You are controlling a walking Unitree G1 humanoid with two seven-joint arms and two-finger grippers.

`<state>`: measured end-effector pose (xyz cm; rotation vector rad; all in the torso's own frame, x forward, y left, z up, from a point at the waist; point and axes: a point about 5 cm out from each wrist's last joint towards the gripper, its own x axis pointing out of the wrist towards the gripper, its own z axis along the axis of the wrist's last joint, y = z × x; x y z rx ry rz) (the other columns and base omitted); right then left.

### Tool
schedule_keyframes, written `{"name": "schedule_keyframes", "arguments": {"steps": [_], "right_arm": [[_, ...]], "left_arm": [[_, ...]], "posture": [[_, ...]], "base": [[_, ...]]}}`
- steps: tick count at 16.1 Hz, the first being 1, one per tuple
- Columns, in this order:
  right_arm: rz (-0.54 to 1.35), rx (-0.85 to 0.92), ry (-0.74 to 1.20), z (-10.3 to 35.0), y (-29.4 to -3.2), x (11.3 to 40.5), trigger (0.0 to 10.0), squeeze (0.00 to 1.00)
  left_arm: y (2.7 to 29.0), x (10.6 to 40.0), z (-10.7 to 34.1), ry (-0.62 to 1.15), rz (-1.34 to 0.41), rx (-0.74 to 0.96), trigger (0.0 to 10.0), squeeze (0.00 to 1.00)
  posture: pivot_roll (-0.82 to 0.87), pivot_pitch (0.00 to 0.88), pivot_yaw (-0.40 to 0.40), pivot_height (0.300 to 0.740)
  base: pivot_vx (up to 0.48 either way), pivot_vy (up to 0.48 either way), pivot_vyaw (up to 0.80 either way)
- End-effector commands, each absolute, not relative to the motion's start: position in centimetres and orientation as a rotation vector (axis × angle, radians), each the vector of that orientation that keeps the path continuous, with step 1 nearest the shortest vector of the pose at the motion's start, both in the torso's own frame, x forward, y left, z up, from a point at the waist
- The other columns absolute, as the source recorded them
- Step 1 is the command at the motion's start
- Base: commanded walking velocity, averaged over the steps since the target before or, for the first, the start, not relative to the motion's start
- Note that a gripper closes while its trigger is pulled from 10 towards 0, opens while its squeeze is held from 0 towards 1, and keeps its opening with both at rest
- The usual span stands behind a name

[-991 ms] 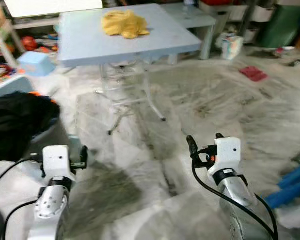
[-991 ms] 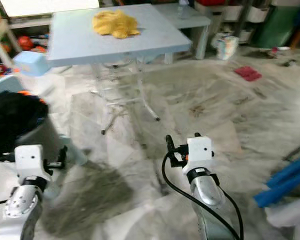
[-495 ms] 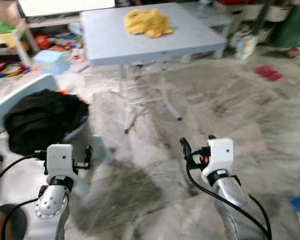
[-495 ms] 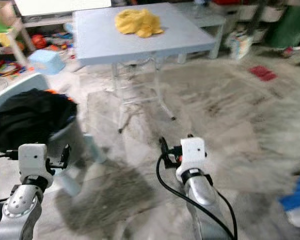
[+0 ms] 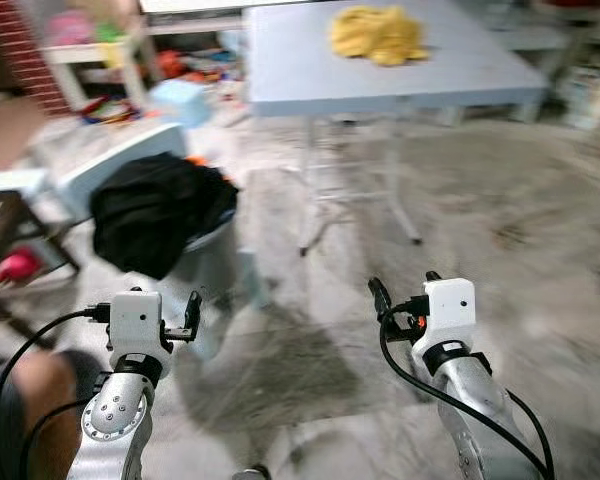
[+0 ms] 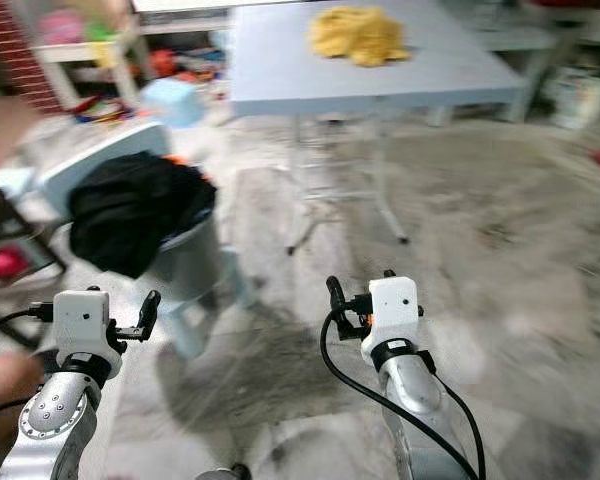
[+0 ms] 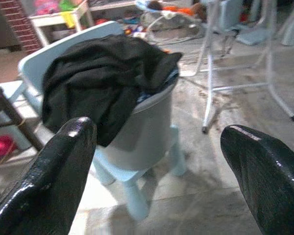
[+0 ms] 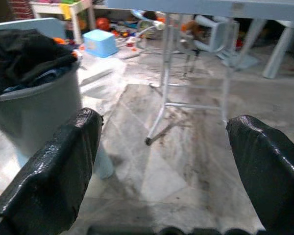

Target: Hang hanger

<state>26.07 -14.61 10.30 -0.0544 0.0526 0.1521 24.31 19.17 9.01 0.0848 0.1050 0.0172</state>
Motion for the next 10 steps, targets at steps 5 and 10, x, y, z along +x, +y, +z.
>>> {"name": "schedule_keyframes", "arguments": {"steps": [5, 10], "right_arm": [[0.159, -0.058, 0.047, 10.48, -14.76, 26.03, 10.0, 0.00], [0.177, -0.075, 0.050, 10.45, -14.51, 26.07, 10.0, 0.00]], "left_arm": [[18.94, 23.97, 9.23, 0.100, 0.007, 0.086, 10.0, 0.00], [18.80, 23.88, 9.17, 0.103, 0.007, 0.076, 10.0, 0.00]], "posture": [[0.04, 0.114, 0.008, 0.740], [0.04, 0.118, 0.002, 0.740]], "base": [[0.000, 0.000, 0.32], [0.000, 0.000, 0.16]]}}
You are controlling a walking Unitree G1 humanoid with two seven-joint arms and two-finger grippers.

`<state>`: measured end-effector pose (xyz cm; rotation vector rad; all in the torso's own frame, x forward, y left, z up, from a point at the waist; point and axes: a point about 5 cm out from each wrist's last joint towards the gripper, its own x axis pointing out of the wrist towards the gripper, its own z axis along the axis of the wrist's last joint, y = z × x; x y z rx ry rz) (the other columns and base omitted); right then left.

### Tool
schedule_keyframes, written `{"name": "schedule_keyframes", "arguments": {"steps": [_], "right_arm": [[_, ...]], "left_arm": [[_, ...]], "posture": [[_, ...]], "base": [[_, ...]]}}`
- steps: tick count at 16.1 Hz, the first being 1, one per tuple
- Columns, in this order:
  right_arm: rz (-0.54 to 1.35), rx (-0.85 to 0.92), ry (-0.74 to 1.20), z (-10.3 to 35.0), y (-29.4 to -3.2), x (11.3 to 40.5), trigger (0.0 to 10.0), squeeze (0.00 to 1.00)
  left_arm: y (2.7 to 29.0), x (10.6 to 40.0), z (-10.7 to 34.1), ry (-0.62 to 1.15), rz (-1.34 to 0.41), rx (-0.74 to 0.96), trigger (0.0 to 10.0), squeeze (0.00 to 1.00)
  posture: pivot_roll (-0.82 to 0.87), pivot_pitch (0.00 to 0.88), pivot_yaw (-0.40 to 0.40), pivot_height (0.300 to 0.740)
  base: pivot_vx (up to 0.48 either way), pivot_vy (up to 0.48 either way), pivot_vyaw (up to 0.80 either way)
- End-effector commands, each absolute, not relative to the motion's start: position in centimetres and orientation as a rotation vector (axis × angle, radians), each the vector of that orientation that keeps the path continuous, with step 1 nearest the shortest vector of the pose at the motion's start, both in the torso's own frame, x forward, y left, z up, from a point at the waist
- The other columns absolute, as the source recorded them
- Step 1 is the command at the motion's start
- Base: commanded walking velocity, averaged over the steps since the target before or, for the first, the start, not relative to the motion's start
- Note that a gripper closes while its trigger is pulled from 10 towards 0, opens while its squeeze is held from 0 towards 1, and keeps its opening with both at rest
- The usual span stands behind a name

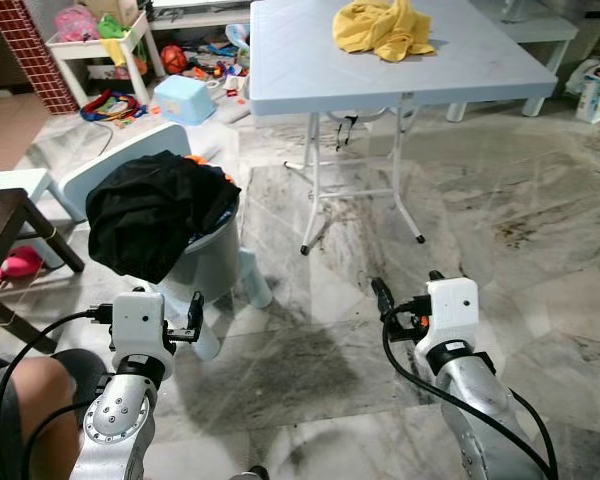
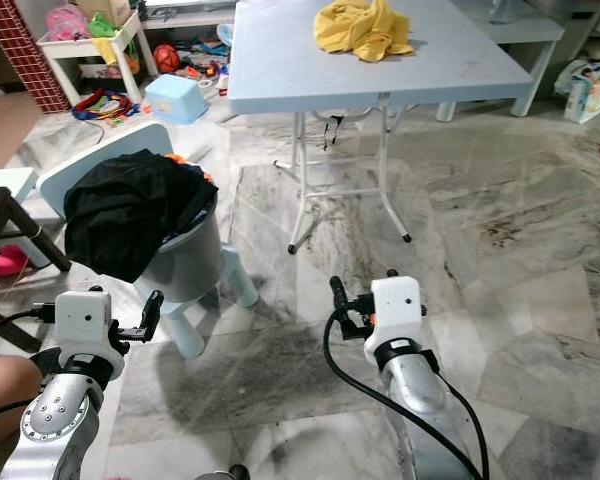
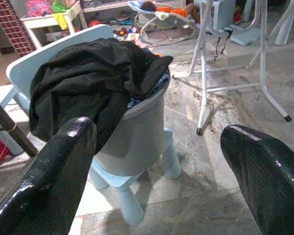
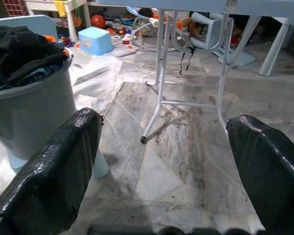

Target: Hang hanger

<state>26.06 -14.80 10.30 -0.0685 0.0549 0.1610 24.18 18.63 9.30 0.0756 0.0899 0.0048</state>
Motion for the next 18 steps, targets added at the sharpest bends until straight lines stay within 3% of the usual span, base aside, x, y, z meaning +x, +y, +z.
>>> {"name": "schedule_keyframes", "arguments": {"steps": [1, 3, 8, 18], "right_arm": [[0.179, -0.075, 0.050, 10.45, -14.48, 26.07, 10.0, 0.00], [0.177, -0.064, 0.049, 10.48, -14.47, 26.10, 10.0, 0.00], [0.182, -0.069, 0.052, 10.40, -14.37, 26.09, 10.0, 0.00], [0.200, -0.072, 0.051, 10.29, -14.04, 26.26, 10.0, 0.00]], "left_arm": [[18.77, 23.87, 9.16, 0.103, 0.005, 0.075, 10.0, 0.00], [18.70, 23.87, 9.15, 0.104, 0.002, 0.073, 10.0, 0.00], [18.65, 23.99, 9.21, 0.103, -0.001, 0.076, 10.0, 0.00], [18.53, 24.17, 9.30, 0.095, -0.008, 0.079, 10.0, 0.00]], "posture": [[0.04, 0.118, 0.001, 0.740], [0.04, 0.118, 0.002, 0.740], [0.04, 0.121, 0.001, 0.740], [0.05, 0.111, 0.000, 0.740]], "base": [[0.000, 0.000, 0.80], [0.000, 0.000, 0.70], [0.000, 0.000, 0.00], [0.272, 0.000, 0.00]]}}
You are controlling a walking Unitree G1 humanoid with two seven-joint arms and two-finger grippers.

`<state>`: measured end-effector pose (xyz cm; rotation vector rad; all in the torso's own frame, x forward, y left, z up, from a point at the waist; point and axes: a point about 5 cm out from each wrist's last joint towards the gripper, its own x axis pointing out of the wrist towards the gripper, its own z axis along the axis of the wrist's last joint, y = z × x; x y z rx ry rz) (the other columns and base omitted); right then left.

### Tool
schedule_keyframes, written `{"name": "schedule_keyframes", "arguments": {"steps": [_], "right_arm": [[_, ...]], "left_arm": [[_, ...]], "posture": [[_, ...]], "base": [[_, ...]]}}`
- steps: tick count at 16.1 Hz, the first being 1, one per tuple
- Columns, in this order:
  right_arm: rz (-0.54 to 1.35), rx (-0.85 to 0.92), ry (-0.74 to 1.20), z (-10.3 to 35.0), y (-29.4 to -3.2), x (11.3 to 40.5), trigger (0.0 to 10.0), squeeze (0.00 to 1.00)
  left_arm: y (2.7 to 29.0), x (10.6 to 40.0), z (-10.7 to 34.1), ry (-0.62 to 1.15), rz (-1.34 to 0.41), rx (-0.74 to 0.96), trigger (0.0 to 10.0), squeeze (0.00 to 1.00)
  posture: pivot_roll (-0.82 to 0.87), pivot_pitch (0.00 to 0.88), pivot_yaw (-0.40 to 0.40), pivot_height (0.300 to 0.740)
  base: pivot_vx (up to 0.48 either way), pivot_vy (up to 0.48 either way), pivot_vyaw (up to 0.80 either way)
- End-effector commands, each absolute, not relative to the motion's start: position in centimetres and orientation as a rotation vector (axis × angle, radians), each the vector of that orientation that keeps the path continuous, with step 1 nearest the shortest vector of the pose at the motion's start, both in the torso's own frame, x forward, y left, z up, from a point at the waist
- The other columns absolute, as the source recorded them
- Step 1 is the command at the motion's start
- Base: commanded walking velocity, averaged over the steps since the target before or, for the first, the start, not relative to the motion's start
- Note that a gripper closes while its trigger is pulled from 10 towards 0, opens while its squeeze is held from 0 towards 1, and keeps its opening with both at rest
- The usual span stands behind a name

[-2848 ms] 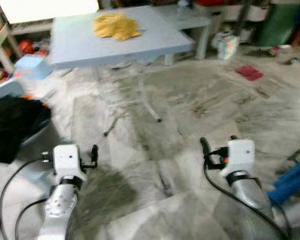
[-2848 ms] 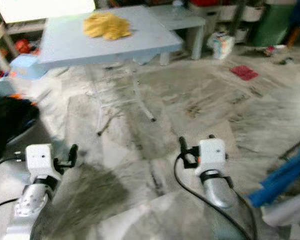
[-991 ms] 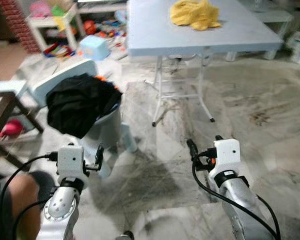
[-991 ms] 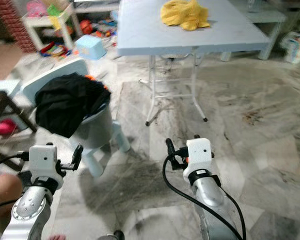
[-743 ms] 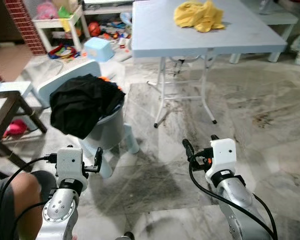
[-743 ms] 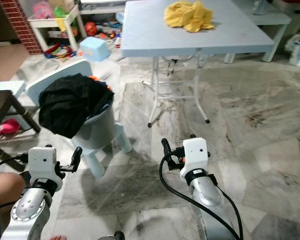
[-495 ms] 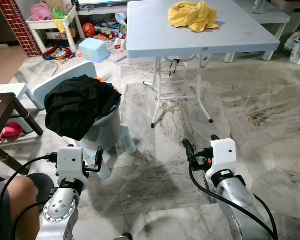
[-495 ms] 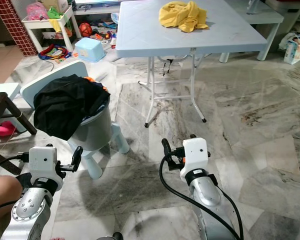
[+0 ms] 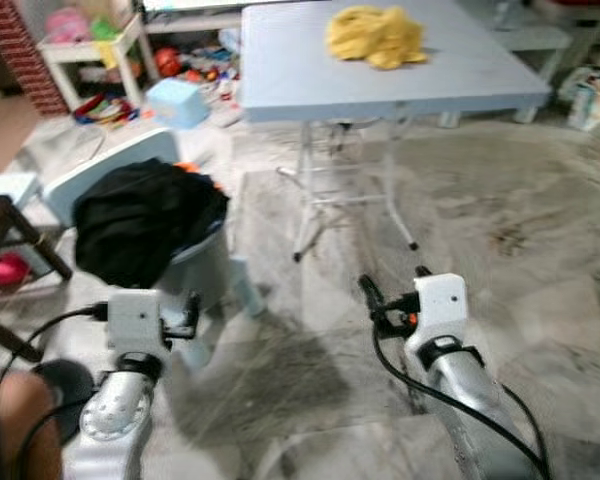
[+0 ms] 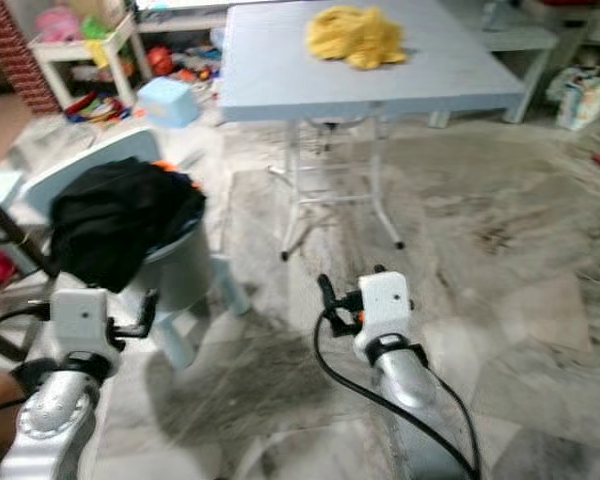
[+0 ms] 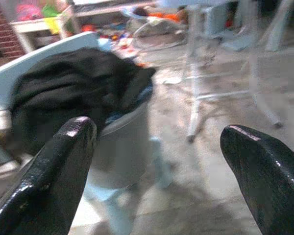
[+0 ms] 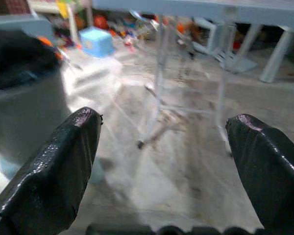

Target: Hang hanger

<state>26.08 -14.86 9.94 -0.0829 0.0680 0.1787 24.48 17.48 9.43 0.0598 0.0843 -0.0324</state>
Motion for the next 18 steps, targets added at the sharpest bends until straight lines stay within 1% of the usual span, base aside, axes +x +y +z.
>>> {"name": "schedule_keyframes", "arguments": {"steps": [1, 4, 7, 18], "right_arm": [[0.200, -0.072, 0.051, 10.28, -14.04, 26.29, 10.0, 0.00], [0.203, -0.075, 0.050, 10.28, -13.94, 26.36, 10.0, 0.00], [0.207, -0.073, 0.050, 10.21, -13.80, 26.31, 10.0, 0.00], [0.209, -0.076, 0.049, 10.10, -13.69, 26.28, 10.0, 0.00]], "left_arm": [[18.49, 24.18, 9.32, 0.094, -0.010, 0.080, 10.0, 0.00], [18.45, 24.25, 9.37, 0.091, -0.009, 0.080, 10.0, 0.00], [18.43, 24.32, 9.37, 0.091, -0.008, 0.079, 10.0, 0.00], [18.24, 24.44, 9.63, 0.073, -0.018, 0.088, 10.0, 0.00]], "posture": [[0.05, 0.111, 0.000, 0.740], [0.05, 0.112, 0.000, 0.740], [0.04, 0.113, 0.002, 0.740], [0.05, 0.115, 0.004, 0.740]], "base": [[0.315, 0.000, 0.00], [0.322, 0.082, 0.00], [0.314, 0.260, 0.75], [0.304, 0.358, 0.00]]}}
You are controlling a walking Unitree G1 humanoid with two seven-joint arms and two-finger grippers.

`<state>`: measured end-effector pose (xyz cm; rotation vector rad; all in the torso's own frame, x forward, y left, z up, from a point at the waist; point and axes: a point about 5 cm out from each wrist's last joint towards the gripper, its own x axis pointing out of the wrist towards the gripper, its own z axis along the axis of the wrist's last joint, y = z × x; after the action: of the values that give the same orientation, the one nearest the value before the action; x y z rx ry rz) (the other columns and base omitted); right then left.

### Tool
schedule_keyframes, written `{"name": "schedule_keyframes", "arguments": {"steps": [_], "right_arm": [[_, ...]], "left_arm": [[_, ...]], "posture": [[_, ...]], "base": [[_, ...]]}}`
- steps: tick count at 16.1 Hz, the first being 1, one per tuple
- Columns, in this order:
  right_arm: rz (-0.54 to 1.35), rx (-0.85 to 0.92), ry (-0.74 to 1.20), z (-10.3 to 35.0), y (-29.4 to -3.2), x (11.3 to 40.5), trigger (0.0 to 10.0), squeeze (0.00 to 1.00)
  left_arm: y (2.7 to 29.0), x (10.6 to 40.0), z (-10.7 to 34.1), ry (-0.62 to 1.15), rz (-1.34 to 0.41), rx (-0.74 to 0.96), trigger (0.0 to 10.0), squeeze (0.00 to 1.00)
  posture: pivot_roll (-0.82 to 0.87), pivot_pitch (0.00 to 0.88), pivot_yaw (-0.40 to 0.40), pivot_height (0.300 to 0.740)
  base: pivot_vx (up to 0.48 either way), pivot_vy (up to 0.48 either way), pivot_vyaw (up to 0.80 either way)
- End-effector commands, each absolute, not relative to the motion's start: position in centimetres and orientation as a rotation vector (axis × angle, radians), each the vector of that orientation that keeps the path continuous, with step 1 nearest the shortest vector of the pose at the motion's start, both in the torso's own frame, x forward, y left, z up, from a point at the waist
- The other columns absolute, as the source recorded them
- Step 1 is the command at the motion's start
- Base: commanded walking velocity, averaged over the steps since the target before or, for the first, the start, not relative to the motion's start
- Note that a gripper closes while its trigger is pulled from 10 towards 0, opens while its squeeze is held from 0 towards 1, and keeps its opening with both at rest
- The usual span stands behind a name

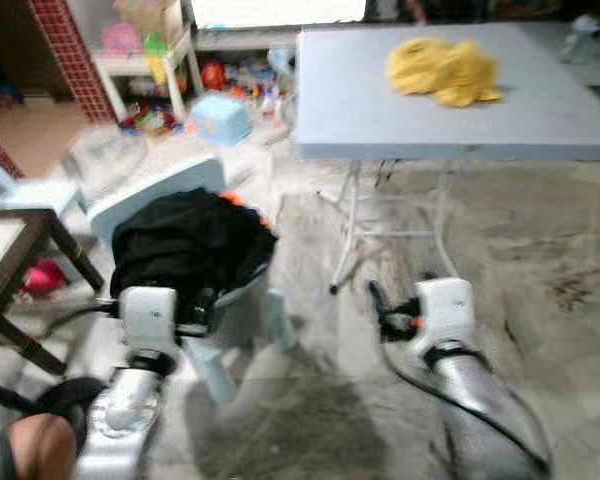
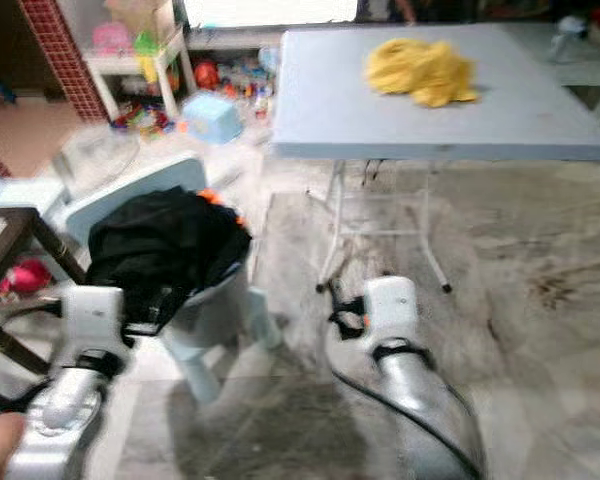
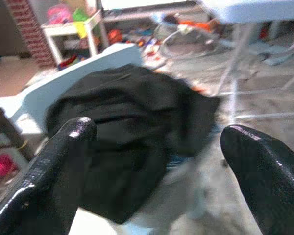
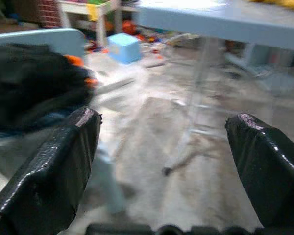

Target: Hang hanger

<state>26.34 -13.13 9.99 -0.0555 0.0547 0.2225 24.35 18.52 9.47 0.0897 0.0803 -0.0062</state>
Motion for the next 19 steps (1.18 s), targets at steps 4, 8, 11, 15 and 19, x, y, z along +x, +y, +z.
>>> {"name": "schedule_keyframes", "arguments": {"steps": [4, 8, 11, 15, 19], "right_arm": [[0.209, -0.076, 0.050, 10.08, -13.68, 26.23, 10.0, 0.00], [0.204, -0.059, 0.049, 10.09, -13.61, 26.36, 10.0, 0.00], [0.210, -0.068, 0.049, 10.06, -13.55, 26.35, 10.0, 0.00], [0.208, -0.068, 0.050, 10.08, -13.53, 26.34, 10.0, 0.00], [0.208, -0.067, 0.050, 10.08, -13.48, 26.33, 10.0, 0.00]], "left_arm": [[18.23, 24.45, 9.44, 0.086, -0.013, 0.067, 10.0, 0.00], [18.08, 24.57, 9.46, 0.088, -0.017, 0.064, 10.0, 0.00], [18.04, 24.58, 9.38, 0.096, -0.014, 0.055, 10.0, 0.00], [18.02, 24.65, 9.39, 0.098, -0.019, 0.053, 10.0, 0.00], [18.04, 24.68, 9.43, 0.098, -0.021, 0.052, 10.0, 0.00]], "posture": [[0.05, 0.115, 0.002, 0.740], [0.05, 0.115, 0.000, 0.740], [0.05, 0.114, 0.001, 0.740], [0.05, 0.115, 0.002, 0.740], [0.05, 0.120, 0.004, 0.740]], "base": [[0.173, 0.165, 0.00], [0.000, 0.000, 0.00], [0.000, 0.000, 0.00], [0.000, -0.341, 0.00], [0.000, -0.369, 0.00]]}}
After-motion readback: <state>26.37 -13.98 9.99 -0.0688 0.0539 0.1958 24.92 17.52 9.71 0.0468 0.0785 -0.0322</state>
